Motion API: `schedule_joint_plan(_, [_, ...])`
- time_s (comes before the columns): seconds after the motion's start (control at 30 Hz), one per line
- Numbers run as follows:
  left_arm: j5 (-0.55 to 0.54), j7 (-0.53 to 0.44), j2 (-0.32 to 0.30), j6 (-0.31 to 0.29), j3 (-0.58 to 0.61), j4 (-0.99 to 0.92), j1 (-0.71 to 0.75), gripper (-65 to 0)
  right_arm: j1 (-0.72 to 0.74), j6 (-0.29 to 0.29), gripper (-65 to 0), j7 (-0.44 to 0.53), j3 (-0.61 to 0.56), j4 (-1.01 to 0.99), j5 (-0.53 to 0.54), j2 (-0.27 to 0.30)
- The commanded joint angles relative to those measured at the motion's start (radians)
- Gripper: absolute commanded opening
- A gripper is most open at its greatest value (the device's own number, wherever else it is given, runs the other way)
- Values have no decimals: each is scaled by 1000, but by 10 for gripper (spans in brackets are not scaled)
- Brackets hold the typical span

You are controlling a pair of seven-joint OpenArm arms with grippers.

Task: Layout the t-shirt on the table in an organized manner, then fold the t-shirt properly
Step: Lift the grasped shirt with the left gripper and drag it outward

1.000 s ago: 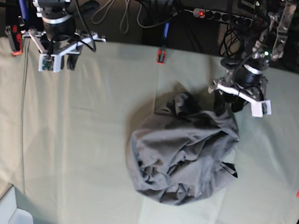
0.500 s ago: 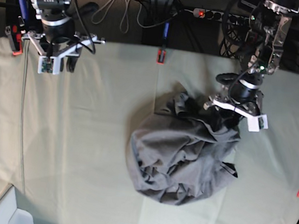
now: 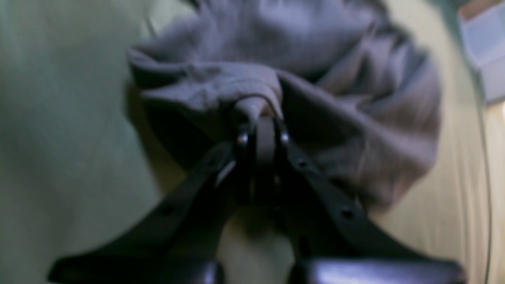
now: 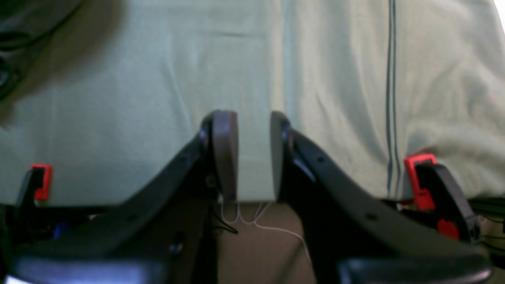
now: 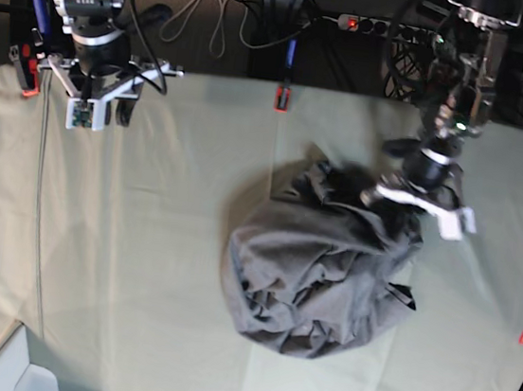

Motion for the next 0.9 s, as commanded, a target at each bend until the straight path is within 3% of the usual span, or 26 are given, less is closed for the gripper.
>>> schedule_joint_plan(0.0, [-2,-34,-13,-7,-24,49,-28,-647,-3,2,-499,24,1,16,-4,3])
schedule_joint_plan(0.13, [10,38,-35,-7,-67,94,-128,-647,-1,2,-499,24,-4,16,-4,3])
schedule_joint_plan(0.37, [11,169,-47,-9,-81,54,-441,-647,-3,2,-499,24,-6,16,-4,3])
schedule_joint_plan(0.7, [10,175,-35,-16,-78,-374,-802,-647,-12,2,-499,23,-1,16,-4,0])
schedule_joint_plan(0.87, [10,141,-25,-16,-78,-575,-891,-646,-15,2,-499,23,-6,16,-4,-3])
